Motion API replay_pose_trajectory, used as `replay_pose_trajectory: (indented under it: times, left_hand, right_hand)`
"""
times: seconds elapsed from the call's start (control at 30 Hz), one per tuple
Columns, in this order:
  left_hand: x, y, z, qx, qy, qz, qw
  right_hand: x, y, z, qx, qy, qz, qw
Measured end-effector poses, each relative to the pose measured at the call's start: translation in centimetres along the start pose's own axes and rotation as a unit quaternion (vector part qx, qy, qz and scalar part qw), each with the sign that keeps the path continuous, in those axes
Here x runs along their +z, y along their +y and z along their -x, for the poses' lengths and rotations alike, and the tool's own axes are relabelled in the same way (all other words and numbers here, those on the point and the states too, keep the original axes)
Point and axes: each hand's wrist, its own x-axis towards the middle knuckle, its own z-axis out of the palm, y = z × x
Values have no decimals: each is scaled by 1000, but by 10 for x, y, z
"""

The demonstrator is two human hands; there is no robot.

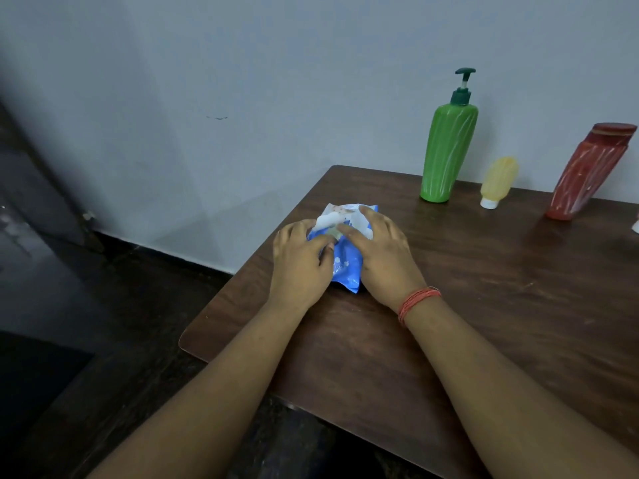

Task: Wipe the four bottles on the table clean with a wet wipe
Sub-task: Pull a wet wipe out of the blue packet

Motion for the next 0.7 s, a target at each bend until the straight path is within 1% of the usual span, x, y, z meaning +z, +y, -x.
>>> replay_pose_trajectory:
  times: [0.07,0.17,0.23,0.33,0.4,0.47,0.57,0.7]
  left_hand:
    - [0,0,0,-2,-9,9,1000]
    - [-2,-1,-2,-61,-16,41,997]
    - [-2,-2,-3,-93,-26,40,995]
    - [-2,-1,-5,-125,-34,31,991]
    - [-3,-1,-5,-141,-47,27,989]
    - [-4,0,-4,-132,-56,17,990]
    - [-4,1,-5,-105,-72,4,992]
    - [-7,2,-9,-86,-117,-34,989]
  right_hand:
    - [0,-2,0,-6,1,5,1000]
    - [-1,0,1,25,28,-38,999]
    - [-3,5,4,37,37,-79,995]
    - [-8,11,5,39,27,-121,991]
    - [-10,13,5,49,4,-128,991]
    - [-12,14,5,60,-13,-137,989]
    - [-14,16,5,73,-15,-152,986]
    - [-15,15,5,86,-22,-148,985]
